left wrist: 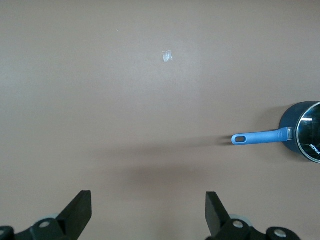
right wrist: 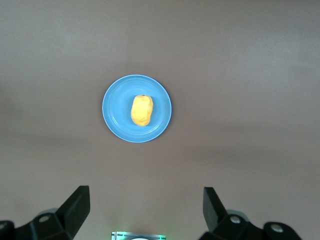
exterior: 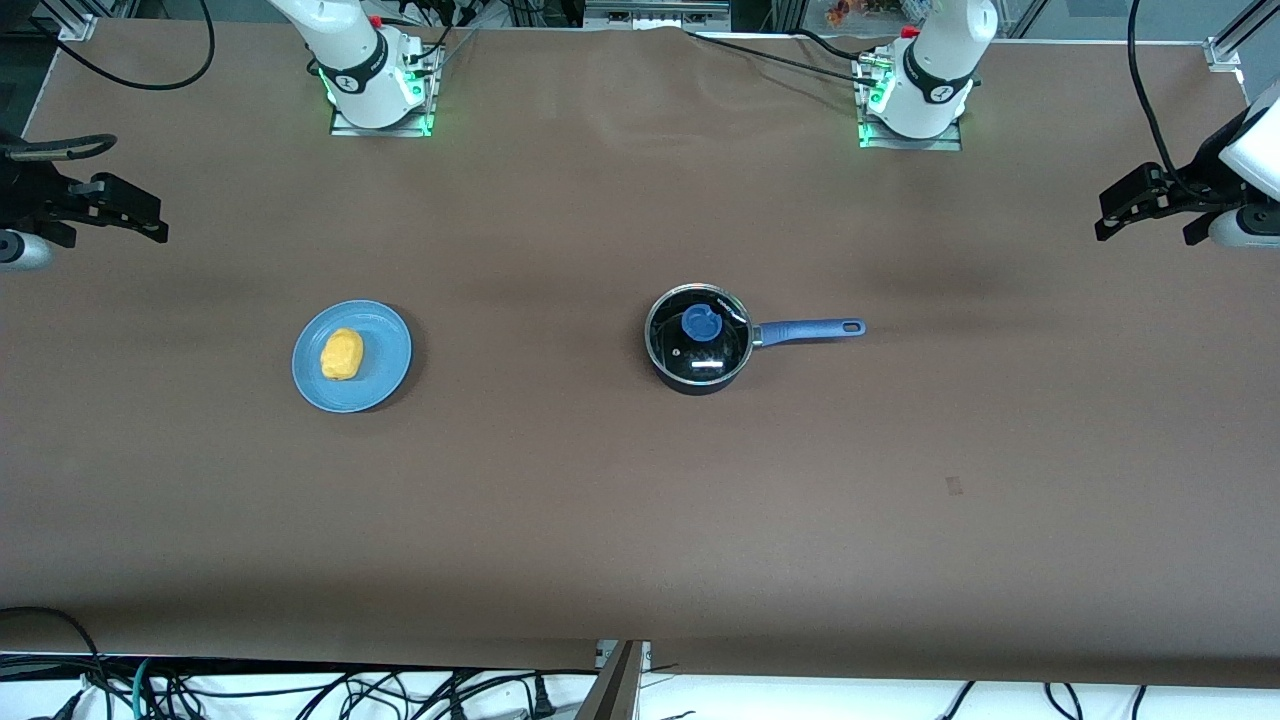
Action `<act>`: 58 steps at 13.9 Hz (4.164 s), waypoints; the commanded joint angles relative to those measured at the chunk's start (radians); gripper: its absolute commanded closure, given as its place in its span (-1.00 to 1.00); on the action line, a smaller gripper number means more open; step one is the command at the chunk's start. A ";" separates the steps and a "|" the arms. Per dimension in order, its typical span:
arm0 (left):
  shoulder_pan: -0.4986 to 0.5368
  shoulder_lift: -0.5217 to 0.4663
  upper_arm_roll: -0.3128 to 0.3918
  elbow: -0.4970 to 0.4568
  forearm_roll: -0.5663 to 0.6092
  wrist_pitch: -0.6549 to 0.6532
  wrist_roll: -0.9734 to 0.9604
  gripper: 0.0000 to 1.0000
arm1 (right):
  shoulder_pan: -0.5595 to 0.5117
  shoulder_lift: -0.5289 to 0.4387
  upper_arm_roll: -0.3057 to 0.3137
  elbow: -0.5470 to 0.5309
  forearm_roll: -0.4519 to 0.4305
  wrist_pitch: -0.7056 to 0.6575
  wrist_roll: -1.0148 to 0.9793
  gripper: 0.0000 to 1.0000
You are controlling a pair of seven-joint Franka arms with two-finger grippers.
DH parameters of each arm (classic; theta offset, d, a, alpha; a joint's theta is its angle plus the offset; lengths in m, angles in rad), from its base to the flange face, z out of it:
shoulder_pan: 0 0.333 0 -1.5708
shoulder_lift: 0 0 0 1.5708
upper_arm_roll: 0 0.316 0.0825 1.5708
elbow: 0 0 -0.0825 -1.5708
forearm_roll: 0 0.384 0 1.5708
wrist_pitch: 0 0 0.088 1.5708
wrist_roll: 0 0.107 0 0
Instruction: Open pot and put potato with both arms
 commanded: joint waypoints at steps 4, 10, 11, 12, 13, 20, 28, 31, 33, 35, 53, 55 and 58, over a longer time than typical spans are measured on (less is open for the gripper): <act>0.007 0.003 -0.011 0.015 -0.006 -0.017 0.006 -1.00 | -0.007 0.000 0.003 0.004 0.005 0.003 -0.006 -1.00; 0.007 0.003 -0.013 0.015 -0.006 -0.017 0.005 -1.00 | -0.007 0.002 0.003 0.004 0.005 0.003 -0.008 -1.00; 0.007 0.003 -0.013 0.015 -0.006 -0.017 0.005 -1.00 | -0.007 0.002 0.003 0.004 0.005 0.003 -0.008 -1.00; 0.007 0.003 -0.013 0.015 -0.006 -0.018 0.005 -1.00 | -0.007 0.002 0.003 0.004 0.005 0.003 -0.008 -1.00; 0.007 0.003 -0.013 0.015 -0.006 -0.017 0.006 -1.00 | -0.007 0.002 0.003 0.004 0.005 0.003 -0.008 -1.00; 0.009 0.003 -0.013 0.015 -0.006 -0.020 0.003 -1.00 | -0.009 0.002 0.003 0.004 0.007 0.003 -0.006 -1.00; 0.005 0.008 -0.016 0.008 -0.011 -0.046 -0.040 -1.00 | -0.006 0.057 0.005 0.003 0.013 0.023 0.006 -1.00; -0.004 0.026 -0.021 0.005 -0.020 -0.048 -0.078 -1.00 | -0.007 0.071 0.003 0.003 0.001 0.025 0.000 -1.00; -0.007 0.048 -0.021 0.004 -0.069 -0.046 -0.121 -1.00 | -0.007 0.080 0.003 0.000 -0.007 0.022 -0.005 -1.00; -0.016 0.077 -0.060 0.008 -0.094 -0.043 -0.172 -1.00 | -0.007 0.097 0.003 -0.005 -0.010 0.023 -0.002 -1.00; -0.217 0.512 -0.510 0.016 0.082 0.429 -1.072 -1.00 | -0.006 0.229 0.006 -0.598 0.004 0.864 0.188 -1.00; -0.220 0.570 -0.510 0.015 0.160 0.478 -1.120 -1.00 | -0.001 0.249 0.012 -0.599 0.005 0.876 0.257 -1.00; -0.248 0.635 -0.508 0.013 0.210 0.537 -1.166 -1.00 | 0.004 0.276 0.028 -0.603 0.007 0.917 0.308 -1.00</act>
